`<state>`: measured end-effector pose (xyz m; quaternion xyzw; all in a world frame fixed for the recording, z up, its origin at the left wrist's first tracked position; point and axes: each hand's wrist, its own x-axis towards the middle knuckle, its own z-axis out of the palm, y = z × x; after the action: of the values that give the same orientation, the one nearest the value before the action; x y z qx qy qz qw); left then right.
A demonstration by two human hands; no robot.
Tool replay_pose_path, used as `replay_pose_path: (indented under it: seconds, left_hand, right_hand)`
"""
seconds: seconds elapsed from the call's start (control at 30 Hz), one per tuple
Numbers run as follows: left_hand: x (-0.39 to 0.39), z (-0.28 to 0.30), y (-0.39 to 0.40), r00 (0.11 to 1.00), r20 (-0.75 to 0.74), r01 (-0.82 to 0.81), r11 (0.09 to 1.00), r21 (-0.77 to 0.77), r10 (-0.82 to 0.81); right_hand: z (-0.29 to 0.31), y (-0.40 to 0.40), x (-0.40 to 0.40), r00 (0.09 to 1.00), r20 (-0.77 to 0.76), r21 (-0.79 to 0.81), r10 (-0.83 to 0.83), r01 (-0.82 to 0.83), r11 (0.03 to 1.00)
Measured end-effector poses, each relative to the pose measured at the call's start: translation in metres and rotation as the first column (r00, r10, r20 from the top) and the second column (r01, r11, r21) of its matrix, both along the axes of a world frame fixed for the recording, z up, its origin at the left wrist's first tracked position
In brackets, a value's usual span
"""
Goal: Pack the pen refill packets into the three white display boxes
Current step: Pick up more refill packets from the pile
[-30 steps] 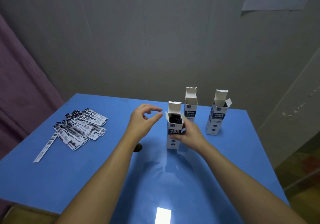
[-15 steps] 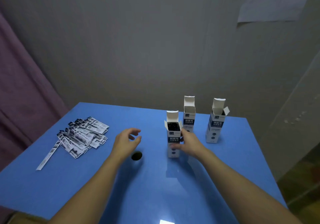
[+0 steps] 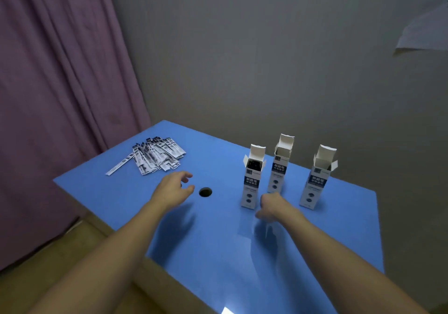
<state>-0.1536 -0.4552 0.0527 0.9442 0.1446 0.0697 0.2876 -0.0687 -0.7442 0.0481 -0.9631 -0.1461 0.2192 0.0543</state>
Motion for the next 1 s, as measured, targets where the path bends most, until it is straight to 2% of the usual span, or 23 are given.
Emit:
replay_pose_path:
  seconds: [0.1,0.23,0.37,0.63,1.0]
  left_hand:
    - [-0.026,0.0,0.004,0.998,-0.048,-0.048,0.998,0.042,0.05]
    - [-0.057,0.003,0.018,0.99,-0.079,-0.114,0.99,0.078,0.12]
    - [-0.083,0.01,0.04,0.975,-0.1,-0.184,0.975,0.122,0.196]
    - [-0.116,0.007,0.107,0.945,-0.117,-0.284,0.943,0.172,0.306]
    - [-0.125,-0.006,0.222,0.92,-0.137,-0.366,0.93,0.035,0.367]
  right_hand:
    - [0.003,0.013,-0.014,0.989,-0.05,-0.093,0.141,-0.146,0.985]
    - [0.009,0.043,-0.023,0.965,-0.046,-0.019,0.26,-0.261,0.965]
    - [0.011,0.084,-0.031,0.952,0.08,0.108,0.297,-0.304,0.946]
    - [0.008,0.178,-0.044,0.913,0.133,0.133,0.385,-0.401,0.906]
    - [0.006,0.3,-0.038,0.91,0.154,0.135,0.384,-0.405,0.905]
